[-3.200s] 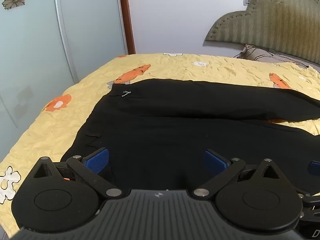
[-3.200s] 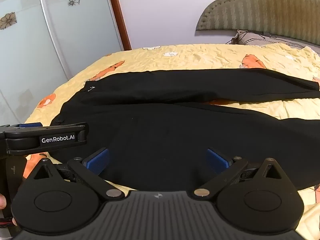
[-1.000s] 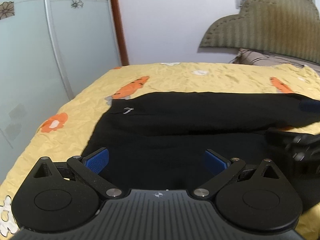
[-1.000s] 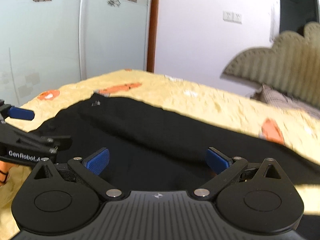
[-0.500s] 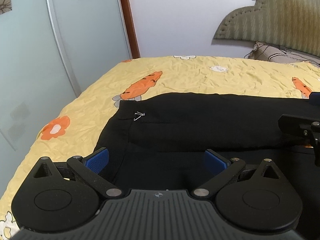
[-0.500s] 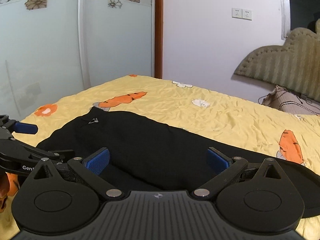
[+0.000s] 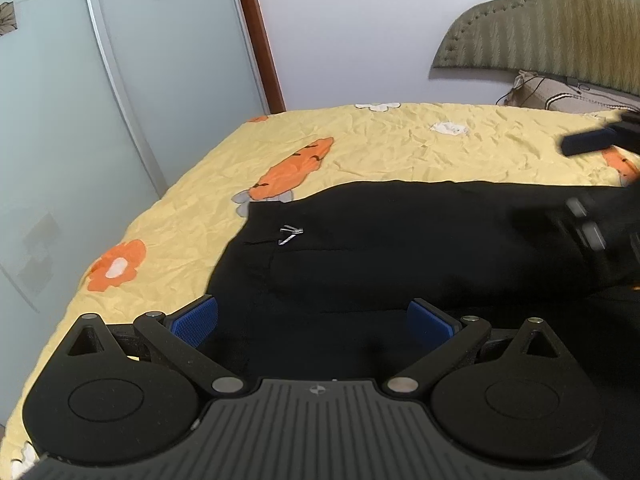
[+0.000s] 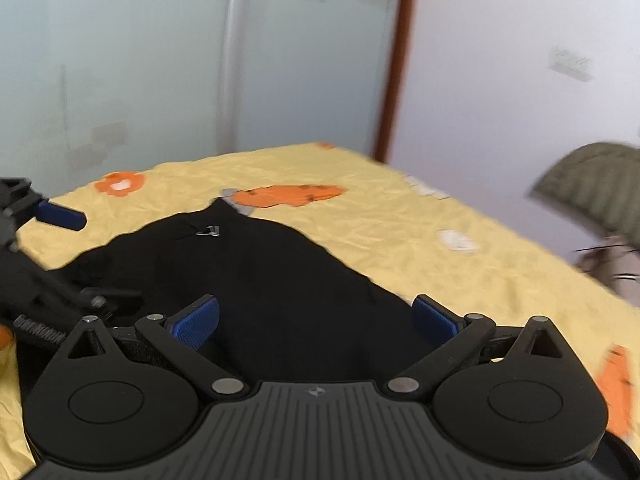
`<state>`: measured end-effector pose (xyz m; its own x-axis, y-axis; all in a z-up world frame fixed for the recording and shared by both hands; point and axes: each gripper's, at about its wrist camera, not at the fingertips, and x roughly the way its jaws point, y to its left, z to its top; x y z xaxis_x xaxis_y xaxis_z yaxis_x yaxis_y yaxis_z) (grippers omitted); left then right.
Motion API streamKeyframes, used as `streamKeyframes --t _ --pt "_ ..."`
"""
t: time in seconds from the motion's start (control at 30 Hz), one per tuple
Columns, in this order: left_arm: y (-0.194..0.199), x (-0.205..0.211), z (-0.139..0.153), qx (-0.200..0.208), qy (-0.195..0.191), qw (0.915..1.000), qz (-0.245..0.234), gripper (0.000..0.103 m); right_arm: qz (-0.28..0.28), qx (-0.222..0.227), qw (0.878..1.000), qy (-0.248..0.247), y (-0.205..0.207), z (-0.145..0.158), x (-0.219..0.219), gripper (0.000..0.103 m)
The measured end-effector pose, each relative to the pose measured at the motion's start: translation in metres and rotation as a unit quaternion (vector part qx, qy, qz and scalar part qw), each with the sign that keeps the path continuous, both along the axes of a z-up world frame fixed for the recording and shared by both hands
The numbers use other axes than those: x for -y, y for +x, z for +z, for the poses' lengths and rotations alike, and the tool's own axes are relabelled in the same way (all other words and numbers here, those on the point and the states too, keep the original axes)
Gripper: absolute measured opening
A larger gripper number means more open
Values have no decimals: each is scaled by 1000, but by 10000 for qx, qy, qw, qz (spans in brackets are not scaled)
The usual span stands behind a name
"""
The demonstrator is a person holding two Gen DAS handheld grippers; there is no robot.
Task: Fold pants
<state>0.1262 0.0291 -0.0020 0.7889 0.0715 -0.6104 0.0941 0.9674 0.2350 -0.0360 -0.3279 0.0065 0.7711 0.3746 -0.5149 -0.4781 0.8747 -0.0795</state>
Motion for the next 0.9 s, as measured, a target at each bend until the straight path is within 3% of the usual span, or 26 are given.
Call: streamKeyframes --t 0.13,0.27,0.43,0.5,0.53,0.57,0.6,0.63,0.67,0.7,0.8,0.9 --pt "12 -19 5 -202 -197 9994 210 102 547 -445 9969 339 64 -2 -1 103" --pt "34 -41 9 -601 -722 9948 398 99 676 -741 9949 112 119 -13 -11 102" --pt "65 -52 11 -909 -963 9897 546 98 797 -1402 9869 33 172 -39 -20 96" --pt "78 -54 12 -1026 -1101 9868 605 99 948 -1550 9834 -8 185 -49 -22 86" --pt "87 -56 14 -1125 -1216 9840 657 99 1084 -1606 9810 -59 190 -54 -22 76" --pt "95 -57 15 -1237 -1368 9804 690 99 1170 -1662 9791 -123 195 -58 -23 62" --pt "105 -59 16 -1360 -1588 9753 707 99 1236 -1731 9770 -160 198 -62 -24 57" --pt "116 -62 17 -1481 -1855 9687 730 99 1308 -1681 9770 -129 198 -62 -23 45" --pt "127 -64 17 -1592 -2122 9611 771 99 1411 -1706 9751 -81 198 -61 -22 23" --pt "137 -65 16 -1703 -2321 9543 803 99 1488 -1698 9742 -46 197 -59 -20 16" --pt "173 -68 11 -2122 -2865 9302 869 99 1576 -1131 9803 -382 176 -49 -28 9" --pt "203 -73 -2 -2529 -3286 9048 971 99 1718 -266 9788 -1081 135 -37 -45 8"
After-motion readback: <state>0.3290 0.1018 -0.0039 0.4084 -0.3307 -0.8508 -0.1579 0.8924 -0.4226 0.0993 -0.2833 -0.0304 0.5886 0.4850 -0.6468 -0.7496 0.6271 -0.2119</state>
